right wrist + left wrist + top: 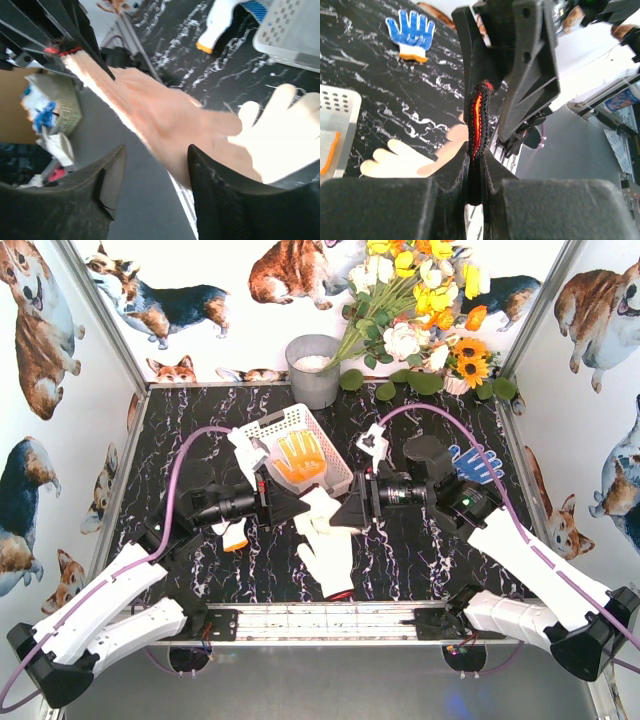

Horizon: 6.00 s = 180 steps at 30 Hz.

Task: Put the gloves into the storage basket
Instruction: Turn over the glove, then pair the glove with the glove.

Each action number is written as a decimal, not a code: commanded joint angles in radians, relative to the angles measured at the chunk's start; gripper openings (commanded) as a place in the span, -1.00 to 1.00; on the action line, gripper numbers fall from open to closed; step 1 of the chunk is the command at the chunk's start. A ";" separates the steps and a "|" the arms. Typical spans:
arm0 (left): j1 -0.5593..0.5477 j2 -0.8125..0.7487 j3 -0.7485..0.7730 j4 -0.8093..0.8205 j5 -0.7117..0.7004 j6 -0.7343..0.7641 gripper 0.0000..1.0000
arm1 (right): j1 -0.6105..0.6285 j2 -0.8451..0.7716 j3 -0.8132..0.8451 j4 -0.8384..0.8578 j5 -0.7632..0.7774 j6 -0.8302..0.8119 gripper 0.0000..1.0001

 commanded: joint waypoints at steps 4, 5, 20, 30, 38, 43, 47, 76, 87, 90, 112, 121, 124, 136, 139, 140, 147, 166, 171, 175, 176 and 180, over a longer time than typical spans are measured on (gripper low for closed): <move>-0.009 0.072 0.047 -0.183 -0.036 0.139 -1.00 | 0.016 0.050 0.173 -0.192 0.090 -0.247 0.26; -0.011 0.078 0.046 -0.184 -0.030 0.141 -1.00 | 0.022 0.057 0.190 -0.210 0.094 -0.274 0.27; -0.045 0.115 0.018 -0.137 0.081 0.087 -1.00 | 0.062 0.219 0.287 -0.230 0.011 -0.404 0.25; -0.057 0.139 0.027 -0.177 0.076 0.111 -0.99 | 0.086 0.247 0.309 -0.199 -0.061 -0.389 -0.51; -0.056 0.066 0.039 -0.231 -0.028 0.135 0.02 | 0.095 0.220 0.281 -0.189 0.022 -0.411 -1.00; -0.056 0.029 0.039 -0.262 -0.075 0.144 -0.13 | 0.094 0.210 0.269 -0.192 0.034 -0.416 -1.00; -0.056 0.038 0.036 -0.258 -0.046 0.135 -0.35 | 0.094 0.210 0.269 -0.193 0.033 -0.415 -1.00; -0.062 0.213 0.070 -0.145 -0.374 0.297 -1.00 | 0.008 0.211 0.098 0.177 0.456 -0.446 -1.00; -0.070 0.263 0.031 -0.074 -0.431 0.316 -1.00 | 0.006 0.180 -0.056 0.368 0.480 -0.548 -1.00; -0.077 0.251 0.004 -0.076 -0.437 0.312 -1.00 | 0.006 0.157 -0.115 0.434 0.470 -0.548 -1.00; -0.222 0.207 -0.210 -0.023 -0.318 0.032 -1.00 | 0.027 0.007 -0.329 0.350 0.293 -0.213 -0.86; -0.350 0.249 -0.311 0.102 -0.356 -0.141 -1.00 | 0.131 -0.011 -0.418 0.311 0.361 -0.049 -0.85; -0.384 0.278 -0.329 0.137 -0.365 -0.174 -1.00 | 0.147 -0.017 -0.440 0.305 0.368 -0.018 -0.82; -0.422 0.236 -0.396 0.241 -0.370 -0.246 -0.02 | 0.152 -0.136 -0.419 0.195 0.347 0.046 0.03; -0.422 0.145 -0.378 0.150 -0.402 -0.235 0.28 | 0.152 -0.172 -0.390 0.156 0.372 0.047 0.14; -0.422 0.115 -0.367 0.120 -0.417 -0.232 0.36 | 0.151 -0.179 -0.379 0.143 0.375 0.049 0.15; -0.419 -0.006 -0.334 -0.026 -0.674 -0.296 0.54 | 0.145 -0.149 -0.324 0.029 0.516 0.149 0.19; -0.260 0.290 -0.387 0.060 -0.776 -0.534 -0.12 | 0.071 0.064 -0.485 0.146 0.599 0.394 -0.08; -0.185 0.319 -0.427 0.125 -0.690 -0.540 -0.23 | 0.070 0.146 -0.473 0.182 0.573 0.390 -0.13; -0.166 0.371 -0.426 0.156 -0.659 -0.522 -0.28 | 0.069 0.214 -0.460 0.213 0.550 0.383 -0.18; -0.164 0.386 -0.420 0.153 -0.655 -0.515 -0.32 | 0.069 0.229 -0.459 0.224 0.541 0.383 -0.20; -0.156 0.442 -0.411 0.176 -0.640 -0.505 -0.38 | 0.069 0.275 -0.459 0.248 0.515 0.391 -0.28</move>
